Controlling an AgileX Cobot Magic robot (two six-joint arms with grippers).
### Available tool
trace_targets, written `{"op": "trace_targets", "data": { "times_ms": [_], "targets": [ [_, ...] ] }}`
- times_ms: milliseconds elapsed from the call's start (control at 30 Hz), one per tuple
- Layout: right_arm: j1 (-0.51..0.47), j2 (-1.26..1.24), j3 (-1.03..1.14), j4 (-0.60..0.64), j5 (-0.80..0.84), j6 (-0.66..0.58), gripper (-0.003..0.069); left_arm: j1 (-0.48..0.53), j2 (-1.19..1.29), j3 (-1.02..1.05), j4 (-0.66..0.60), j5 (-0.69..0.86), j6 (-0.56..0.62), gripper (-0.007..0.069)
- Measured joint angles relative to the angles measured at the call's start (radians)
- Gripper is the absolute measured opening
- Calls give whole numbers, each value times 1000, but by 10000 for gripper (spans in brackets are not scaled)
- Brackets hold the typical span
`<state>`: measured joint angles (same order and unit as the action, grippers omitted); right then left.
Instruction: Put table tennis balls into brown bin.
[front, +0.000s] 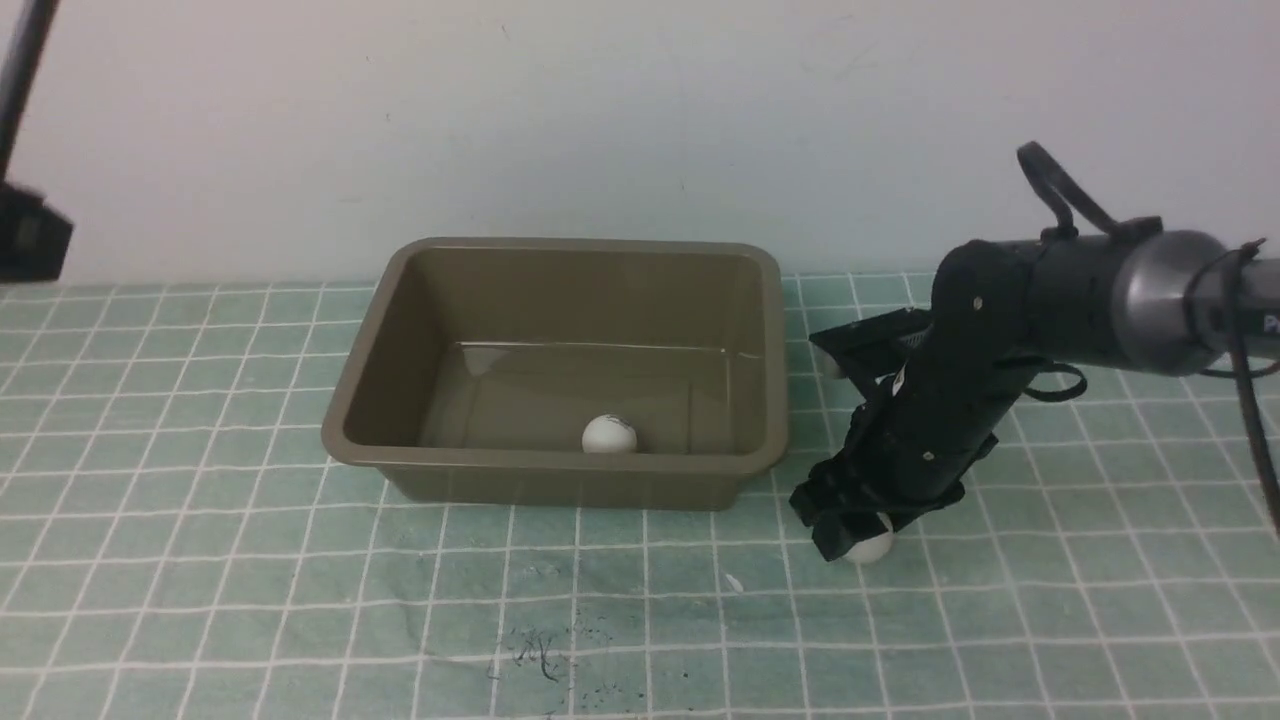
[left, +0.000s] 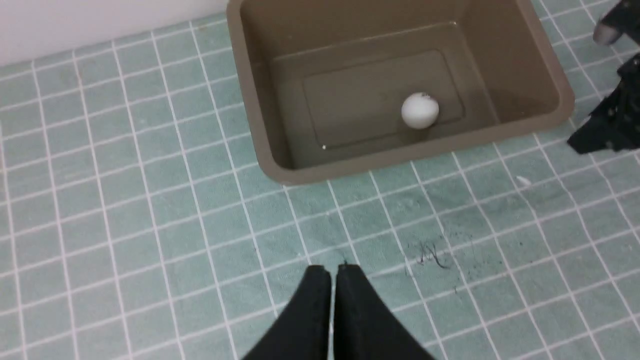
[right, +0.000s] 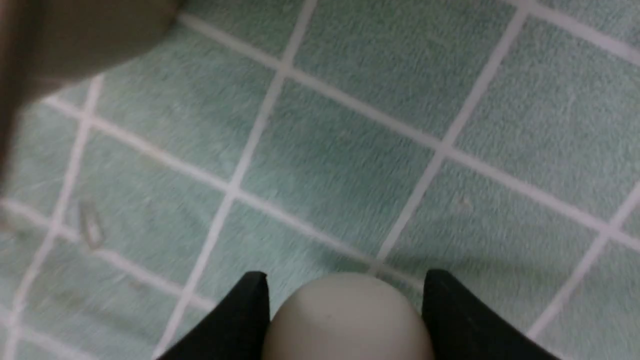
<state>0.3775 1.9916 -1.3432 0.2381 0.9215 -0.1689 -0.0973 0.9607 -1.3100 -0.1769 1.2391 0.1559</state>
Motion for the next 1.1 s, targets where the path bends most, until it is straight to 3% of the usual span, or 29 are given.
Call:
{"op": "trace_targets", "data": {
  "times_ms": [167,300,433,600,700,733,800,900,933,967,1033,1100],
  "targets": [
    [10,-124,-50,114,79,0,358,0,-184,175,1,-10,-10,-5],
    [66,-183,-150,224,-23,-45,358,0,-336,315,0,-32,-36,-5],
    [92,-124,-309,239,-75,-70,369,0,-415,390,1,-49,-72,-5],
    [94,-35,-466,215,-53,-60,584,0,-452,417,0,-50,-86,-5],
    [94,-39,-515,165,34,-3,626,0,-453,418,0,-51,-86,-5],
    [94,-50,-522,141,54,17,607,0,-453,418,0,-52,-86,-5],
    [94,-98,-526,67,105,58,496,0,-453,419,0,-61,-87,-5],
    [94,-211,-526,-51,201,103,223,0,-453,419,0,-83,-87,-5],
    [94,-241,-526,-70,216,110,183,0,-453,419,0,-89,-87,-5],
    [94,-306,-526,-103,269,138,82,0,-453,419,0,-102,-87,-5],
    [94,-444,-503,-126,311,169,15,0,-453,419,0,-118,-86,-5],
    [94,-529,-467,-128,317,175,1,0,-453,419,0,-136,-84,-5]
  ]
}}
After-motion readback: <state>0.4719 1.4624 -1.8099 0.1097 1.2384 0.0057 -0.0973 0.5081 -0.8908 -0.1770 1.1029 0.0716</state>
